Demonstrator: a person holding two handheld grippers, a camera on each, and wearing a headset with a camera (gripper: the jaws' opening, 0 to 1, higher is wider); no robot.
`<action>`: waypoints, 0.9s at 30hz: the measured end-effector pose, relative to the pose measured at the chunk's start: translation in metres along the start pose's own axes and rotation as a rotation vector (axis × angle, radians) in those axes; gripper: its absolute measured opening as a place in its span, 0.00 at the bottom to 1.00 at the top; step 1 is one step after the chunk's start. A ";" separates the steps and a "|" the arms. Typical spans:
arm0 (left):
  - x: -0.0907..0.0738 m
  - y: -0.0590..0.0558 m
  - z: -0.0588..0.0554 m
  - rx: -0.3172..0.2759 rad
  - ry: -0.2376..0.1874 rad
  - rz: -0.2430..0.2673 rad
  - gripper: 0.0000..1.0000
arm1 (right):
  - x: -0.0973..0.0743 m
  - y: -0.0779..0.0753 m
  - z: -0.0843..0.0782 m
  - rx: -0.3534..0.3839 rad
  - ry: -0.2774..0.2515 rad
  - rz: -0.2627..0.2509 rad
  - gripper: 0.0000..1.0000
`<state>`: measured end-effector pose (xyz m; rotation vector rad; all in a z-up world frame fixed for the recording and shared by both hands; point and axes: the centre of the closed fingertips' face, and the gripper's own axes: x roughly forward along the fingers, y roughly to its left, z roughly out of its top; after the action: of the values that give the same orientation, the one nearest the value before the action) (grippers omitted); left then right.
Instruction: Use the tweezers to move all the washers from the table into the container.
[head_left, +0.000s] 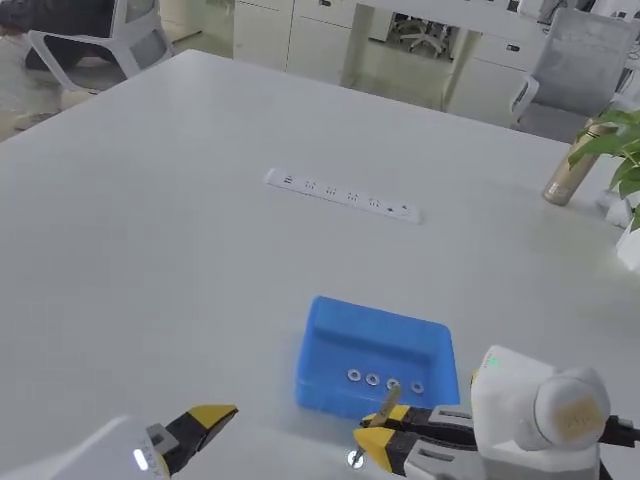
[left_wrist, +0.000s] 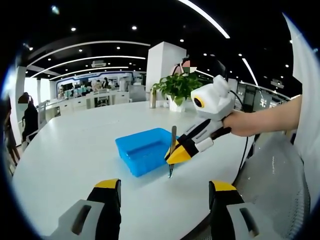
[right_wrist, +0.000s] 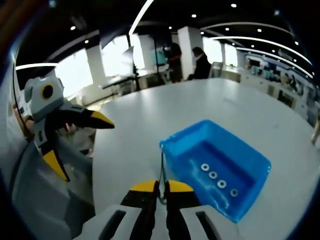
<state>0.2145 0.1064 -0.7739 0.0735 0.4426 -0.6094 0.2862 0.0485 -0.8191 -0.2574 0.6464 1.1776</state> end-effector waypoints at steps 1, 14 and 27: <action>0.000 0.000 0.000 -0.001 0.000 -0.001 0.72 | -0.001 0.000 0.000 0.003 -0.002 -0.002 0.03; 0.000 0.000 0.000 -0.002 0.000 -0.001 0.71 | 0.003 0.001 -0.001 0.028 -0.013 0.000 0.04; 0.000 -0.002 0.004 -0.019 -0.021 -0.014 0.72 | 0.000 0.015 -0.004 -0.188 0.035 -0.027 0.02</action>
<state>0.2144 0.1039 -0.7701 0.0457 0.4290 -0.6188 0.2710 0.0519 -0.8205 -0.4451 0.5616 1.2117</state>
